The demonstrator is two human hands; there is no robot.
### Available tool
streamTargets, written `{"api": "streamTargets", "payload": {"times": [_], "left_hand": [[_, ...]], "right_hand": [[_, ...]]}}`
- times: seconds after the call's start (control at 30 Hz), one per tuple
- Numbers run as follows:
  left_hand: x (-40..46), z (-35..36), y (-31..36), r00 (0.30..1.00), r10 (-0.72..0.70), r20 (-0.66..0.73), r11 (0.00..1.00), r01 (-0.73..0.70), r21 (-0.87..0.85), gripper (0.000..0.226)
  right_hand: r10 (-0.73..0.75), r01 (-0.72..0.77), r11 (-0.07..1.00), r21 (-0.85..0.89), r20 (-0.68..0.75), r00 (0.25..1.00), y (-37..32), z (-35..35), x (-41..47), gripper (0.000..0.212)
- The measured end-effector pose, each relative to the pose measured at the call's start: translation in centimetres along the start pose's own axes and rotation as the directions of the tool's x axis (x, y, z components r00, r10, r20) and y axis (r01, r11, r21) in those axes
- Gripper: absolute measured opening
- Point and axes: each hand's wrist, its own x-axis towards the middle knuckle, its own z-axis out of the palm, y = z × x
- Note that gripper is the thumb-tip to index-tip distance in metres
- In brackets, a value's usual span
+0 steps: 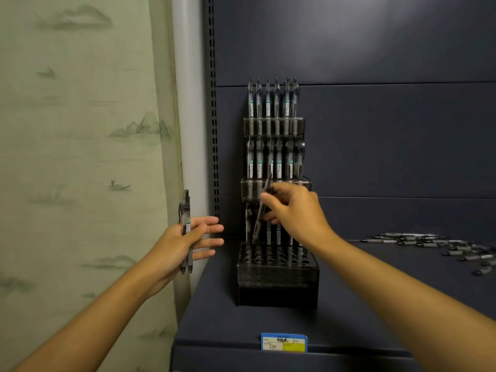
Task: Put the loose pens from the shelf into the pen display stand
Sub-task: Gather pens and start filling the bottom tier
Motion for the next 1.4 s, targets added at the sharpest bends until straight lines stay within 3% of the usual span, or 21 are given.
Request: {"api": "streamTargets", "payload": {"times": [0.17, 0.37, 0.57, 0.67, 0.87, 1.0, 1.13, 1.27, 1.4], "left_hand": [[-0.6, -0.3, -0.2, 1.000, 0.013, 0.013, 1.000, -0.014, 0.026, 0.026], [-1.0, 0.0, -0.3, 0.999, 0.027, 0.042, 0.998, -0.030, 0.061, 0.025], [-1.5, -0.4, -0.2, 0.997, 0.030, 0.074, 0.996, -0.036, 0.086, 0.026], [-1.7, -0.4, -0.1, 0.997, 0.027, 0.079, 0.995, -0.034, 0.092, 0.026], [-1.9, -0.2, 0.5, 0.995, 0.033, 0.096, 0.997, -0.040, 0.072, 0.027], [-1.8, 0.4, 0.9, 0.989, 0.032, 0.142, 0.999, -0.028, -0.029, 0.026], [-1.7, 2.5, 2.1, 0.975, 0.059, 0.215, 0.992, -0.033, -0.121, 0.027], [-1.7, 4.1, 2.7, 0.965, 0.090, 0.246, 0.988, -0.056, -0.143, 0.020], [-1.8, 4.4, 2.6, 0.955, 0.057, 0.293, 0.991, -0.018, -0.133, 0.020]], "right_hand": [[0.015, -0.014, 0.999, -0.045, 0.029, 0.999, 0.6, 1.4, -0.2, 0.031], [0.013, -0.009, 0.998, -0.060, 0.071, 0.997, 0.6, 2.6, -0.3, 0.020], [0.032, -0.017, 0.989, -0.145, 0.106, 0.994, 1.4, 3.4, -0.5, 0.030], [0.074, -0.051, 0.983, -0.175, 0.126, 0.989, 2.0, 3.6, -0.7, 0.020], [0.092, -0.059, 0.969, -0.241, 0.125, 0.988, 1.9, 3.3, -1.1, 0.031], [-0.048, 0.055, 0.995, -0.085, 0.080, 0.996, -0.2, 2.2, -1.0, 0.023], [-0.165, 0.150, 0.985, 0.082, 0.233, 0.958, -3.5, 2.0, -1.1, 0.026], [-0.149, 0.098, 0.982, 0.162, 0.343, 0.927, -4.8, 2.2, -1.1, 0.032], [-0.132, 0.055, 0.975, 0.213, 0.363, 0.922, -4.5, 1.7, -1.4, 0.027]]}}
